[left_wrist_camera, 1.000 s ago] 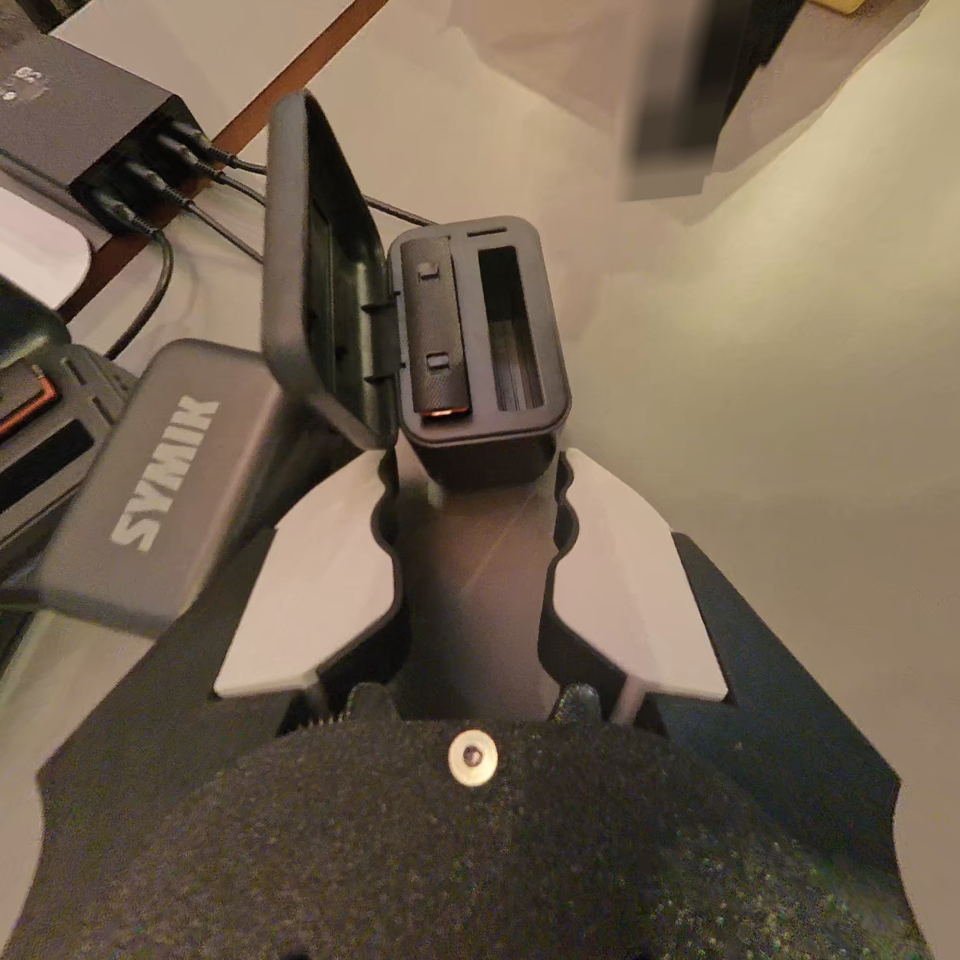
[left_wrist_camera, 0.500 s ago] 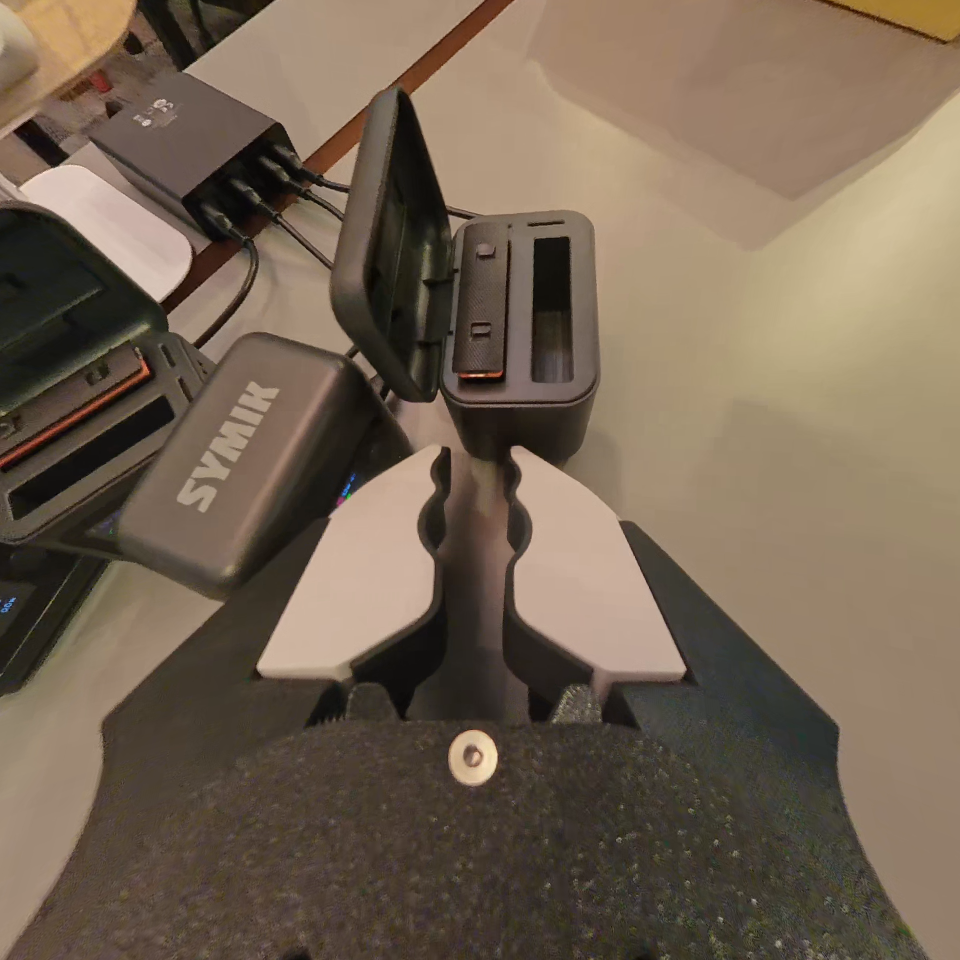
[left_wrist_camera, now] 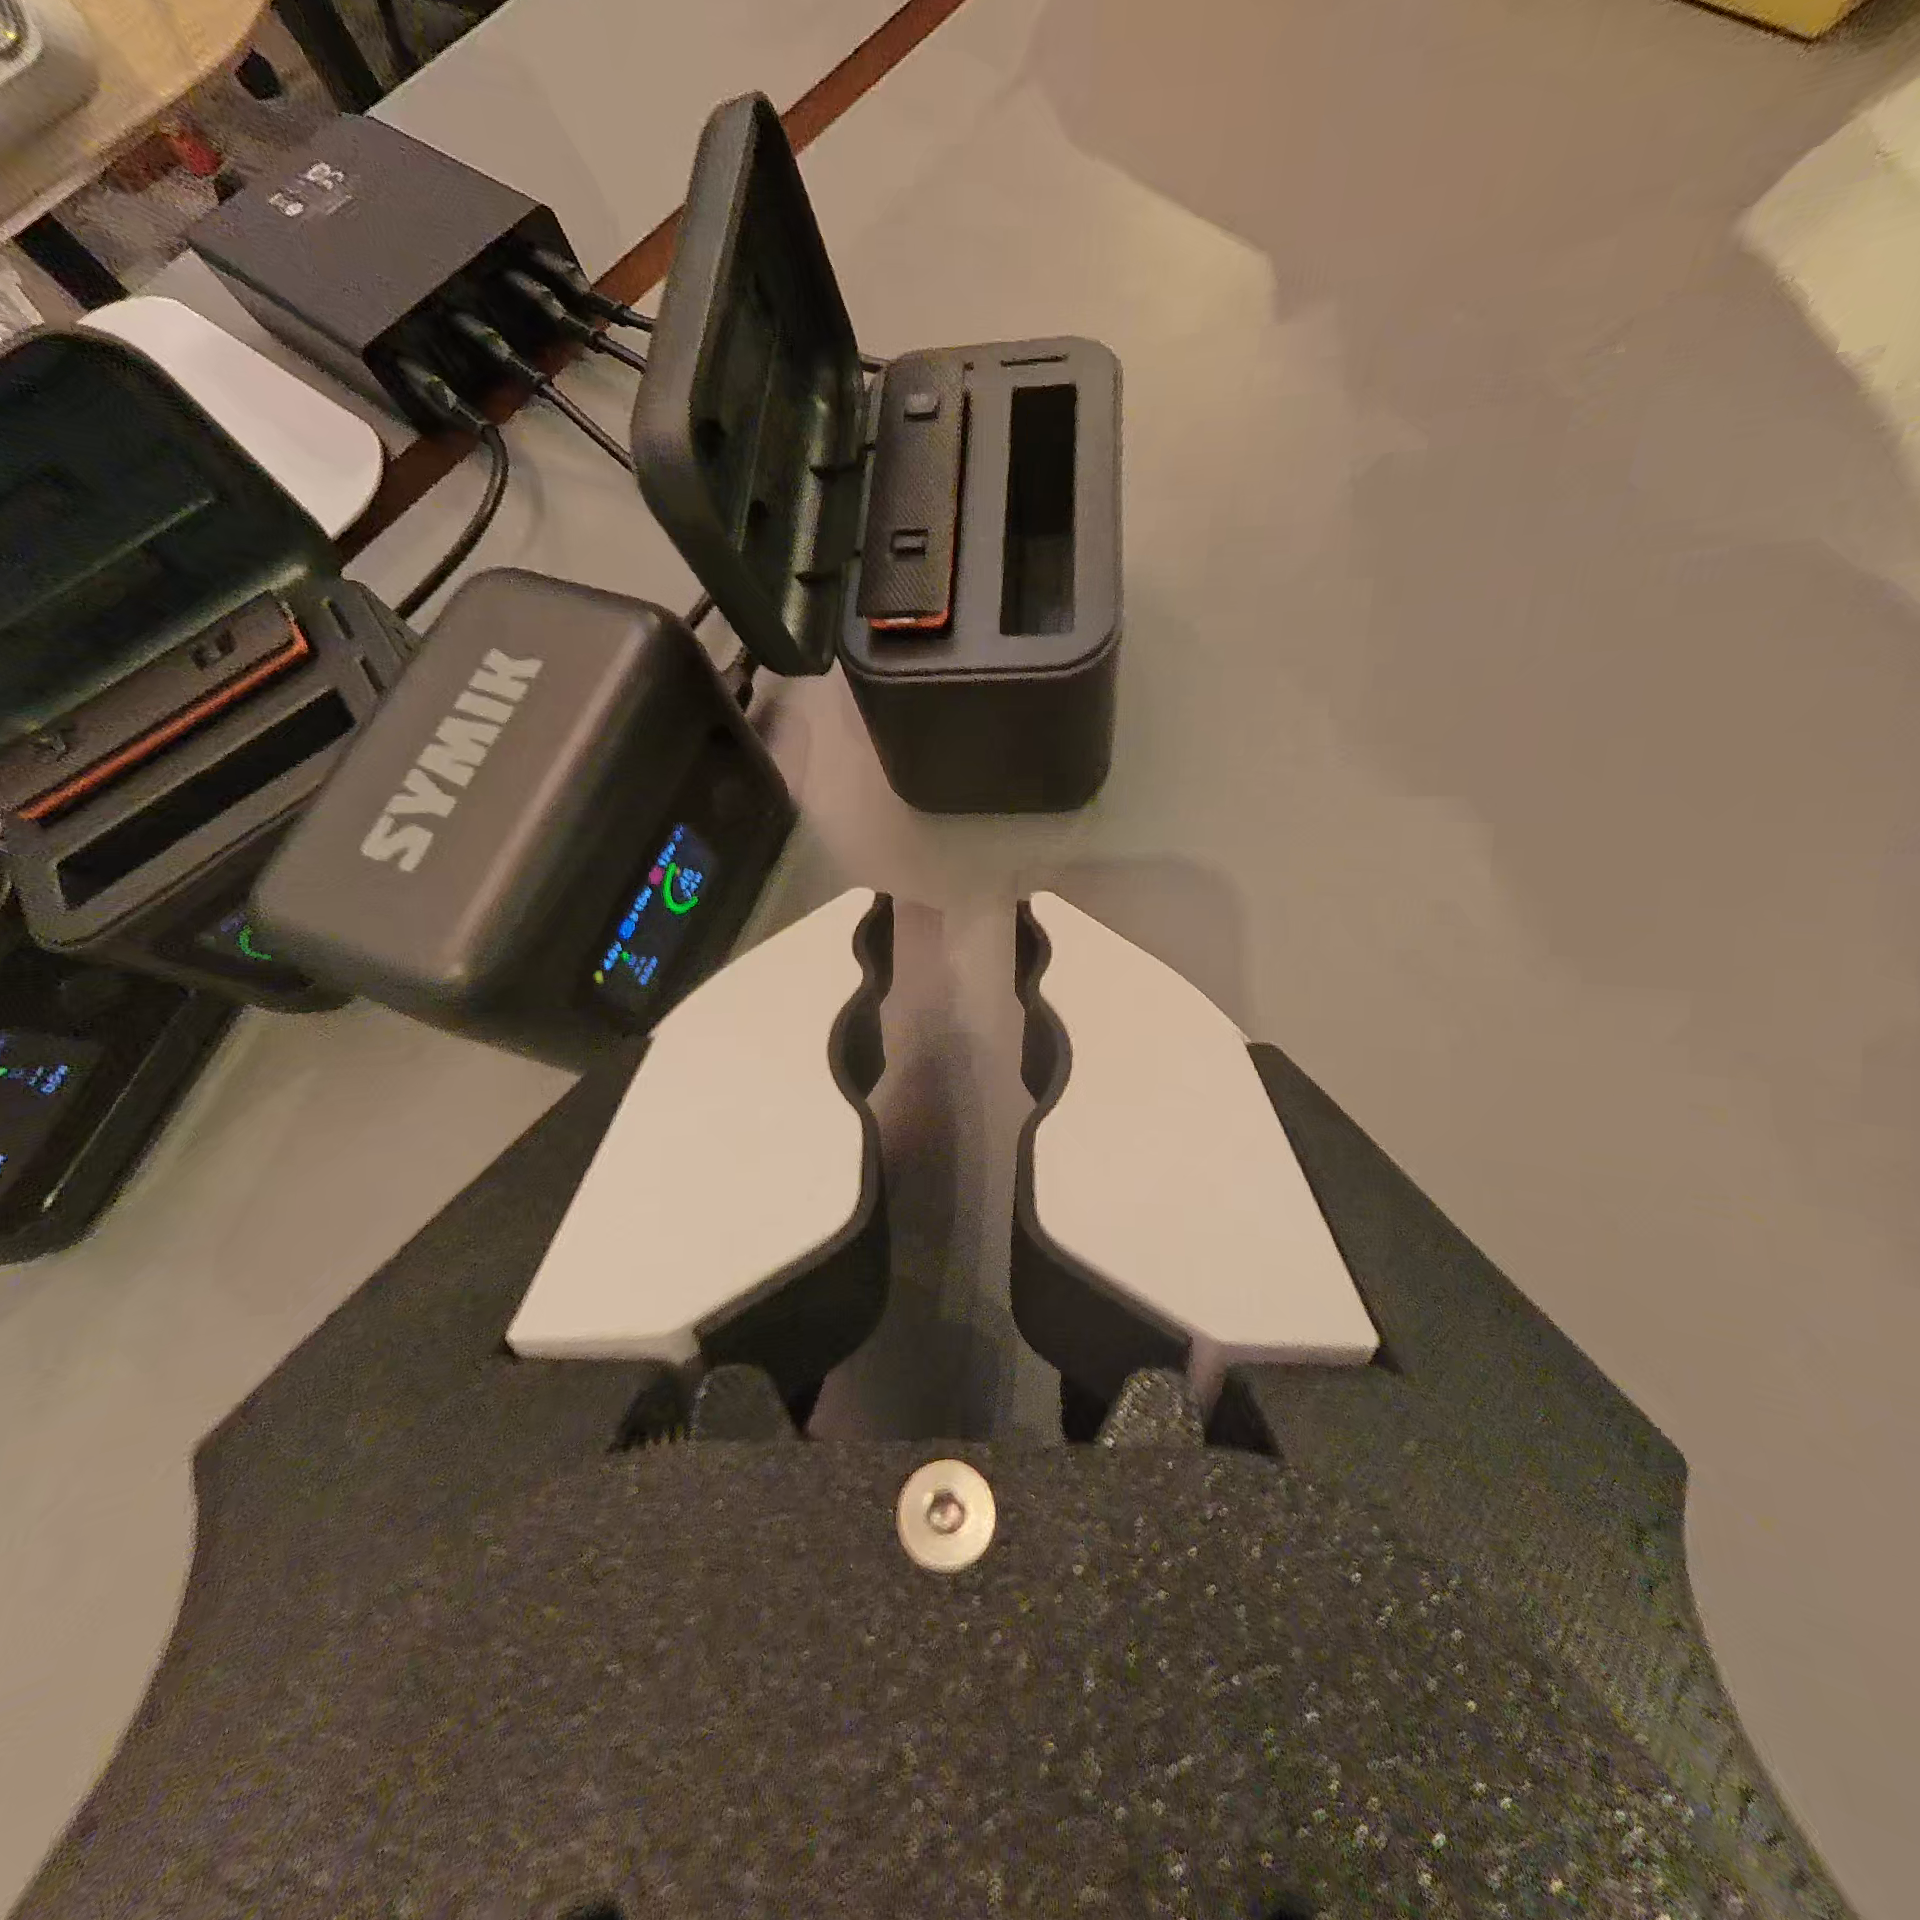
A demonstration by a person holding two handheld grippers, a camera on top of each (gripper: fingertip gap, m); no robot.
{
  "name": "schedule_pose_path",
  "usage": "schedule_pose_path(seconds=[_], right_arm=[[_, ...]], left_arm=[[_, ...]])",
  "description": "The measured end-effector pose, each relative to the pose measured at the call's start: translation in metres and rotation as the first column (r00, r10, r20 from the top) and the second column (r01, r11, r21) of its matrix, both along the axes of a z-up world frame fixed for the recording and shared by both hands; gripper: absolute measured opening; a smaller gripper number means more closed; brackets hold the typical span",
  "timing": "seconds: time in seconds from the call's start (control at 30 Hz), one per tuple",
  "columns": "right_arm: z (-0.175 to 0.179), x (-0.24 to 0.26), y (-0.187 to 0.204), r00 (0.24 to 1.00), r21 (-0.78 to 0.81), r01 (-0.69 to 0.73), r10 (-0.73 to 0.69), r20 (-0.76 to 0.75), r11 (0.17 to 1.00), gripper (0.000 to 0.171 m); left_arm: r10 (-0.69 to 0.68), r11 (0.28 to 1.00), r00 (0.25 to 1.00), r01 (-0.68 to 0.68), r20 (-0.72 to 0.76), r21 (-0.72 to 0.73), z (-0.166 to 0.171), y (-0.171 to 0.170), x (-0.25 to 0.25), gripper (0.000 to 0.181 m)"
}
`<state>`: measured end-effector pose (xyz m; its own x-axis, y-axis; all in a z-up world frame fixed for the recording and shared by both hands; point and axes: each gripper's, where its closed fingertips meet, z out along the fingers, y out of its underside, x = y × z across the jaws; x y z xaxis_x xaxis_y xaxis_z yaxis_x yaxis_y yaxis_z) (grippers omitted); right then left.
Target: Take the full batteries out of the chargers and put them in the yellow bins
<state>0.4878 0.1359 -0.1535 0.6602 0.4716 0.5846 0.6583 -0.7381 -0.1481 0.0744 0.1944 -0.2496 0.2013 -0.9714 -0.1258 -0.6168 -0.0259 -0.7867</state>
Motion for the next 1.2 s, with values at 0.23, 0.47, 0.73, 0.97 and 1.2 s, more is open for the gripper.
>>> schedule_pose_path(seconds=[0.23, 0.47, 0.73, 0.97, 1.2], right_arm=[[-0.025, 0.009, -0.007, 0.999, -0.180, -0.033, 0.029, -0.020, 0.983, 0.014], [-0.025, 0.003, -0.025, 0.998, -0.236, -0.028, 0.013, -0.066, 0.971, 0.015], [0.025, -0.094, 0.009, 0.953, 0.006, -0.164, 0.160, -0.259, 0.986, 0.047], [0.003, -0.266, 0.048, 0.817, -0.044, -0.554, 0.533, -0.220, 0.831, 0.053], [-0.028, -0.337, 0.101, 0.744, -0.155, -0.665, 0.629, -0.224, 0.731, 0.052]], left_arm=[[-0.021, 0.999, 1.000, 0.021, 0.006, -0.037, -0.003, -0.019, -0.012, 0.022], [-0.039, 0.997, 0.999, 0.039, -0.004, -0.061, -0.007, -0.029, -0.013, 0.023], [0.060, 0.997, 0.998, -0.058, 0.020, -0.059, -0.001, 0.000, -0.025, 0.024], [0.208, 0.977, 0.976, -0.204, 0.069, -0.062, 0.006, 0.043, -0.046, 0.034], [0.197, 0.980, 0.977, -0.194, 0.081, -0.041, 0.002, 0.054, -0.040, 0.046]])
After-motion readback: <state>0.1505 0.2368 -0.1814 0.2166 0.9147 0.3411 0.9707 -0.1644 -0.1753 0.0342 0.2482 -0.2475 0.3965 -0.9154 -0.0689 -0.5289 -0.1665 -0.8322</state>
